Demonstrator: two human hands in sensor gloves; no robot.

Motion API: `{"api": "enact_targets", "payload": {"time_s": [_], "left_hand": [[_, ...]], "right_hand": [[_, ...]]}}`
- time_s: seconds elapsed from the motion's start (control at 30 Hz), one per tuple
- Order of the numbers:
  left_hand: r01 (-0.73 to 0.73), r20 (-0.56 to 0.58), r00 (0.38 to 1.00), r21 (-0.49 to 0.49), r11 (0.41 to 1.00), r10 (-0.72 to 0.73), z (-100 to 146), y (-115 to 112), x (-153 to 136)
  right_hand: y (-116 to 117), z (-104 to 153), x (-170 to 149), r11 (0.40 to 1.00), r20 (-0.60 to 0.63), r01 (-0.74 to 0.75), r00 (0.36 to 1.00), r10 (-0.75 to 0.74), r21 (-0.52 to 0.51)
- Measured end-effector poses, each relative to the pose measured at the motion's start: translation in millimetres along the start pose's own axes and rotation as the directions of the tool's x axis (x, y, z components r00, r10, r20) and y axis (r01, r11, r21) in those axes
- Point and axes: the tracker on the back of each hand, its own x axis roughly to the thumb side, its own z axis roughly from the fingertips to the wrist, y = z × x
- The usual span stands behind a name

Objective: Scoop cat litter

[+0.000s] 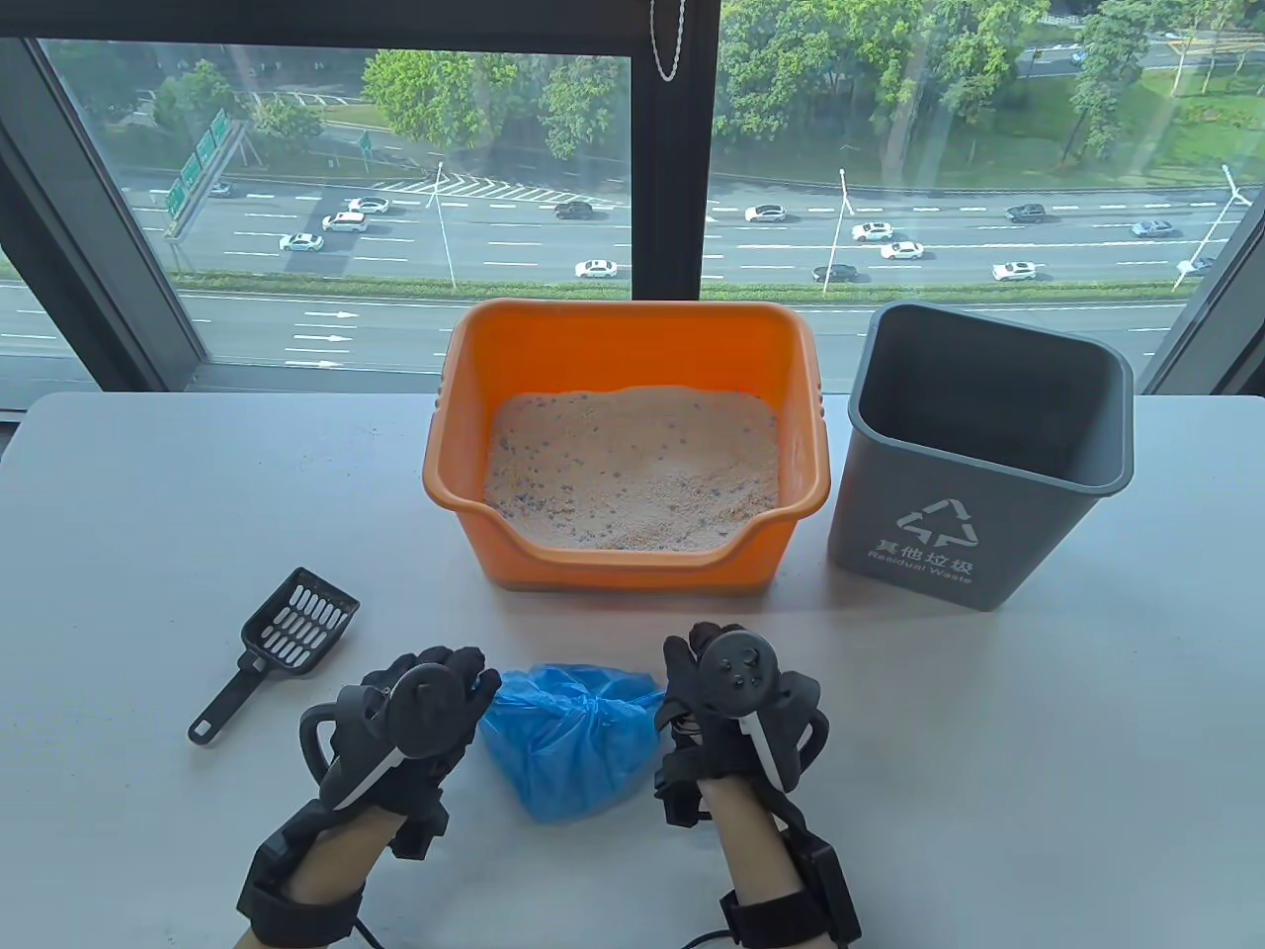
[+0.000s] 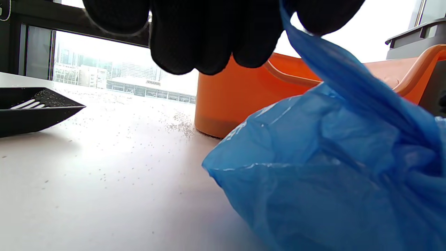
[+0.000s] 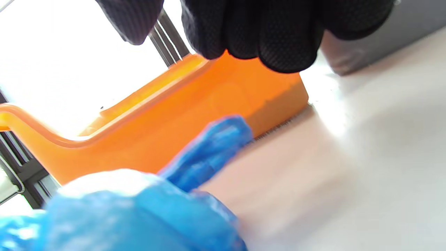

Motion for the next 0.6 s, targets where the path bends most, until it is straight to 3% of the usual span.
{"api": "enact_targets", "payload": {"time_s": [0.07, 0.23, 0.3, 0.37, 0.6], "left_hand": [[-0.021, -0.002, 1.0, -0.013, 1.0, 0.021, -0.9, -1.2, -2.8], [-0.028, -0.009, 1.0, -0.056, 0.998, 0.028, -3.8, -6.2, -7.7], [-0.025, -0.011, 1.0, -0.084, 0.996, 0.024, -4.8, -7.5, -9.6], [-0.025, -0.011, 1.0, -0.095, 0.995, 0.024, -5.0, -7.6, -10.9], [-0.014, -0.014, 1.0, -0.131, 0.991, 0.012, -5.6, -6.0, -13.2]], "right_hand": [[-0.5, 8.4, 13.4, 1.0, 0.074, 0.004, 0.997, -0.003, -0.012], [18.2, 31.7, 50.7, 0.985, 0.276, -0.029, 0.961, -0.019, 0.169], [36.3, 42.6, 64.0, 0.938, 0.348, -0.13, 0.937, 0.011, 0.321], [48.1, 47.7, 68.7, 0.898, 0.394, -0.209, 0.918, 0.044, 0.387], [91.7, 52.2, 64.4, 0.714, 0.489, -0.508, 0.832, 0.262, 0.481]]}}
